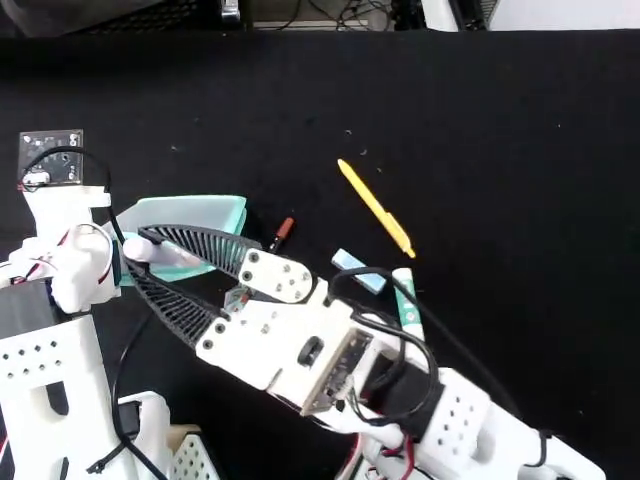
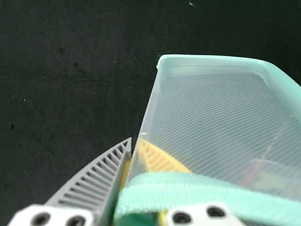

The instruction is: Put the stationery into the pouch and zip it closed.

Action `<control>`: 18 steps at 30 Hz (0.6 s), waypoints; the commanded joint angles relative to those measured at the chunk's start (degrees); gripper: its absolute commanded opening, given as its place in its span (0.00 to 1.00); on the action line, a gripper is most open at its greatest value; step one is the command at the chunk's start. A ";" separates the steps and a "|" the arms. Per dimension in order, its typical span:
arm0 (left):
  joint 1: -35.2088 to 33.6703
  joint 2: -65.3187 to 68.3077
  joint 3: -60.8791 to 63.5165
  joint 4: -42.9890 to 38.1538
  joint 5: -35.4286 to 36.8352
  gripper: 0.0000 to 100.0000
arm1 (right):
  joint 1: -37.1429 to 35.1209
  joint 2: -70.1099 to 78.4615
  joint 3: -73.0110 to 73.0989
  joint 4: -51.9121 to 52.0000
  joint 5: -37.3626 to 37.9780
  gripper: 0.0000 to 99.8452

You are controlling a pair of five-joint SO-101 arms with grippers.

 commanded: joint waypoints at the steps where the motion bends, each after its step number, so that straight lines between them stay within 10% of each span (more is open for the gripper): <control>1: 0.48 0.26 1.89 -0.53 0.79 0.03 | -0.53 -0.57 1.71 -6.68 -0.62 0.01; 18: 0.48 0.44 1.89 -1.76 0.79 0.03 | -0.53 -0.22 5.23 -8.26 -4.57 0.01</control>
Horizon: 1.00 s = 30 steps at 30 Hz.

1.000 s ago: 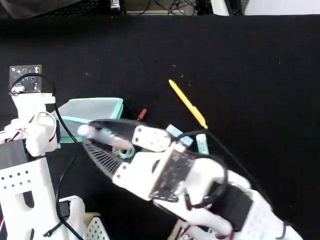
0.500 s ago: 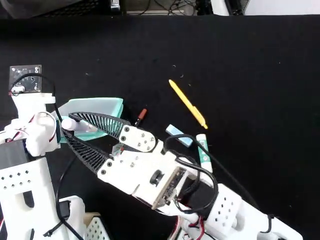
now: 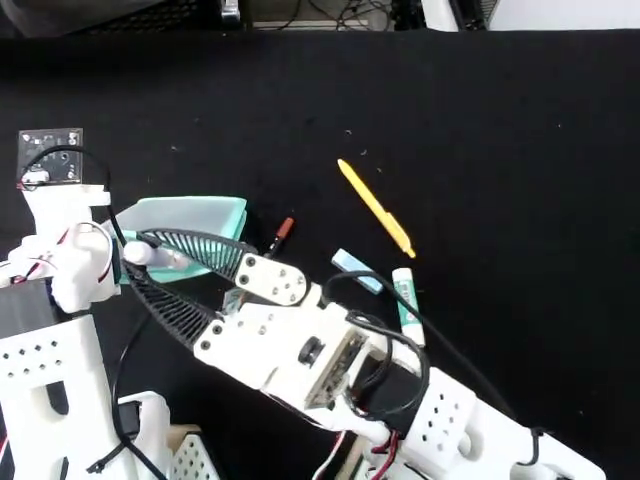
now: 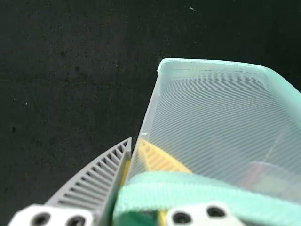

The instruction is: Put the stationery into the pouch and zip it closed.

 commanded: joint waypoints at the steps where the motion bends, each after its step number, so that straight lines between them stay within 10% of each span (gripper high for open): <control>1: 0.48 0.35 1.89 -0.79 0.79 0.03 | -0.35 0.57 -0.13 -1.14 -1.49 0.01; 21: 0.48 0.79 1.89 -0.70 0.79 0.03 | 9.58 14.64 -0.04 -0.26 -1.23 0.01; 30: 0.48 0.88 1.98 -0.70 0.70 0.03 | 9.58 14.64 -22.64 37.27 -1.67 0.25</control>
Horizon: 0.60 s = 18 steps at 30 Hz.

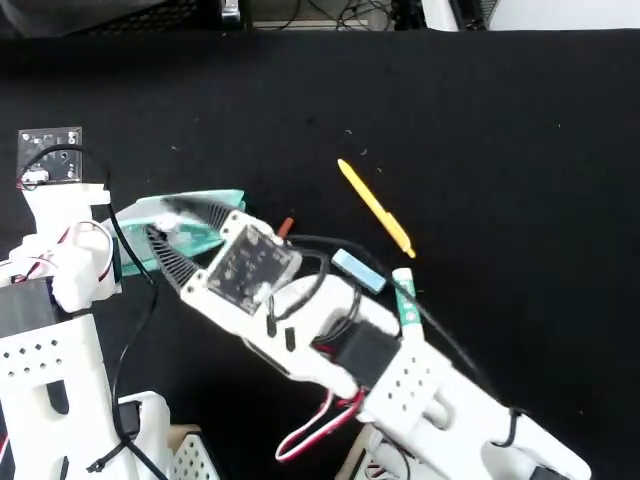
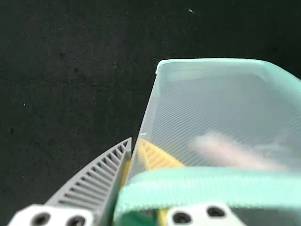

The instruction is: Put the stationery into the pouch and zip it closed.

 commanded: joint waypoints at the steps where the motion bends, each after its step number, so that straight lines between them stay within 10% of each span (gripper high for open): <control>1: 0.40 0.88 1.63 -0.18 0.18 0.03 | 1.41 0.13 -14.55 17.32 -0.70 0.25; 18: 5.58 4.22 -22.55 13.54 -3.08 0.03 | 26.64 0.04 -28.18 46.86 -0.79 0.13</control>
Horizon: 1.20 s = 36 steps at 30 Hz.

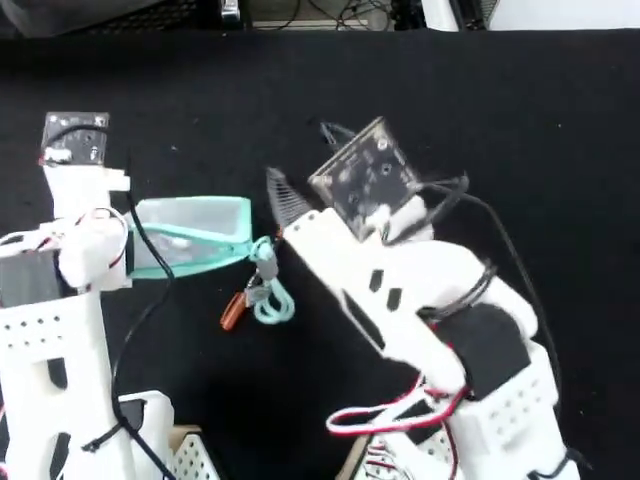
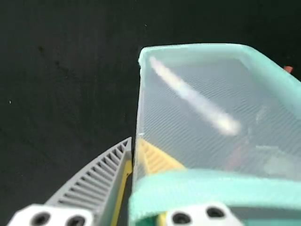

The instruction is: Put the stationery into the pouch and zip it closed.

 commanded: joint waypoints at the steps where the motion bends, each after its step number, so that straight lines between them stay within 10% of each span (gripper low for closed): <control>1: 0.31 3.34 -10.59 4.57 -2.90 0.03 | 5.27 0.13 4.26 1.58 -0.79 0.13; 15: -3.74 32.35 -31.43 12.84 -3.34 0.03 | 10.64 3.03 37.23 -27.08 -9.14 0.13; 36: -4.88 38.51 -30.73 9.85 -2.99 0.03 | 4.04 53.67 7.87 -23.56 -20.04 0.18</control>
